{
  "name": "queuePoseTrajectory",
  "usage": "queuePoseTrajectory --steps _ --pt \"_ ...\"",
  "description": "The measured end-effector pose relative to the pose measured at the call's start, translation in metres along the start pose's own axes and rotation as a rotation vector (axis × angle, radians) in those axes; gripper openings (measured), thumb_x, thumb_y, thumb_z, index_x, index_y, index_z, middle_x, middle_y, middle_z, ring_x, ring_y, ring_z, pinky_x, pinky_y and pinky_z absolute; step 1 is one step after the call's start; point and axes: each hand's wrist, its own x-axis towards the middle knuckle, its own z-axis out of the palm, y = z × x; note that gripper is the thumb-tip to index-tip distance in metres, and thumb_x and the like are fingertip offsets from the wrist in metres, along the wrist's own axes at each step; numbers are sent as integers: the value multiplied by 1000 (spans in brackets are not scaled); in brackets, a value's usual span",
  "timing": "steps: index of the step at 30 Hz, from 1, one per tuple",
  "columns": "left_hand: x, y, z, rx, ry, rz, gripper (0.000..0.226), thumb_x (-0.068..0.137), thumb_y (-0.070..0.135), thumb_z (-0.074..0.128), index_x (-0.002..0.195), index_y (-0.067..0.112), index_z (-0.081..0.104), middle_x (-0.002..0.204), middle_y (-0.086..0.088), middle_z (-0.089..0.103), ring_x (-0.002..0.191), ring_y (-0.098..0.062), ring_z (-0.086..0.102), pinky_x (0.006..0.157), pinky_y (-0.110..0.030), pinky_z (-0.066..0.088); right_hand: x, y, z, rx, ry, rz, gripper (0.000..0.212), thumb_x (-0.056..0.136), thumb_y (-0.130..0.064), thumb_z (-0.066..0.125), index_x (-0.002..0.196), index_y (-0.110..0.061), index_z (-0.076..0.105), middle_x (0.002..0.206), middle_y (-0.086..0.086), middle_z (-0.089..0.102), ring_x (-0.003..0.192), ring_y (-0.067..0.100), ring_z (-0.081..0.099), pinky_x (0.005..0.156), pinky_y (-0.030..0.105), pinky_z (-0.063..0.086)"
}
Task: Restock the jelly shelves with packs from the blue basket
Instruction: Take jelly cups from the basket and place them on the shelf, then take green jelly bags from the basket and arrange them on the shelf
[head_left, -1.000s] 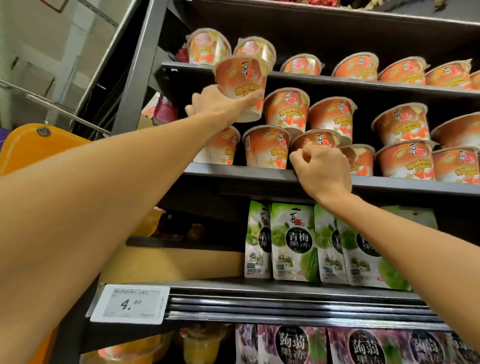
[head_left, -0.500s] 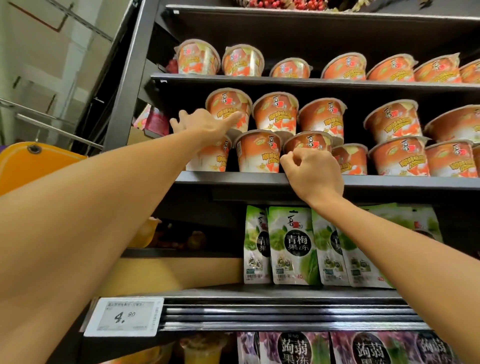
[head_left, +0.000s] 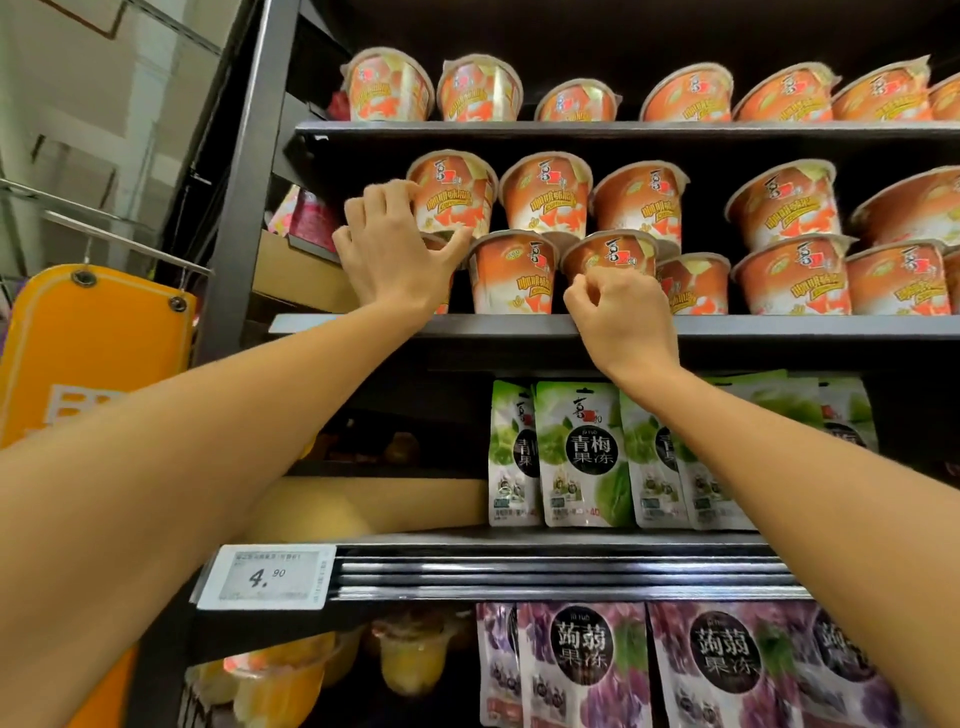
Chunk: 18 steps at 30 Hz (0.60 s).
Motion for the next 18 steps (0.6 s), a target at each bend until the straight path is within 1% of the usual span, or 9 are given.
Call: queuePoseTrajectory --steps 3,6,8,10,11,13,15,16,18 --pt "-19 3 -6 20 -9 29 38 88 55 55 104 21 61 111 -1 62 113 -24 48 93 -38 34 -10 0 -6 -4 -31 -21 32 100 -21 45 70 -11 49 72 4 50 77 22 44 70 37 36" --pt "-43 9 -17 -58 -36 -2 26 92 46 53 91 21 61 98 2 64 108 -23 52 91 -37 36 -25 -4 -14 57 -58 25 22 99 -17 45 92 -7 63 95 8 61 96 25 51 86 39 41" --pt "-61 13 -25 -113 -101 -38 21 93 42 54 89 24 62 97 3 62 104 -20 55 81 -34 40 -34 -8 -21 62 -119 46 24 98 -16 44 109 -8 64 112 7 61 111 25 49 92 34 38" --pt "-79 18 -35 -149 -186 -60 20 94 41 54 92 24 64 92 6 59 92 -16 55 70 -29 36 -44 -13 -33 29 -194 48 34 96 -18 47 127 -11 60 129 5 57 124 22 43 99 31 35" --pt "-89 21 -42 -158 -224 -67 20 94 41 54 93 23 64 89 9 57 86 -14 54 66 -27 34 -51 -15 -40 15 -219 42 37 95 -18 48 131 -14 59 133 4 55 128 21 41 103 31 34" --pt "-112 27 -56 -173 -282 -94 21 94 41 54 92 22 63 84 10 57 79 -12 53 62 -26 34 -72 -20 -55 28 -238 36 35 93 -19 49 126 -19 63 132 2 57 127 21 42 105 35 36" --pt "-144 33 -68 -189 -320 -126 21 94 41 54 90 22 63 85 10 58 81 -11 54 68 -27 37 -104 -24 -71 59 -216 42 30 91 -19 50 114 -22 69 120 0 62 118 21 47 98 38 41" --pt "-164 36 -74 -200 -335 -142 20 94 40 54 88 23 62 85 10 59 83 -11 55 71 -28 39 -125 -23 -78 65 -199 43 28 90 -19 50 109 -23 70 114 -1 64 114 21 48 94 37 41" --pt "-209 40 -87 -238 -378 -185 19 95 39 52 85 24 59 83 10 60 83 -11 57 73 -29 42 -170 -21 -91 71 -179 53 25 89 -20 50 102 -25 71 108 -5 65 110 19 49 87 29 31"
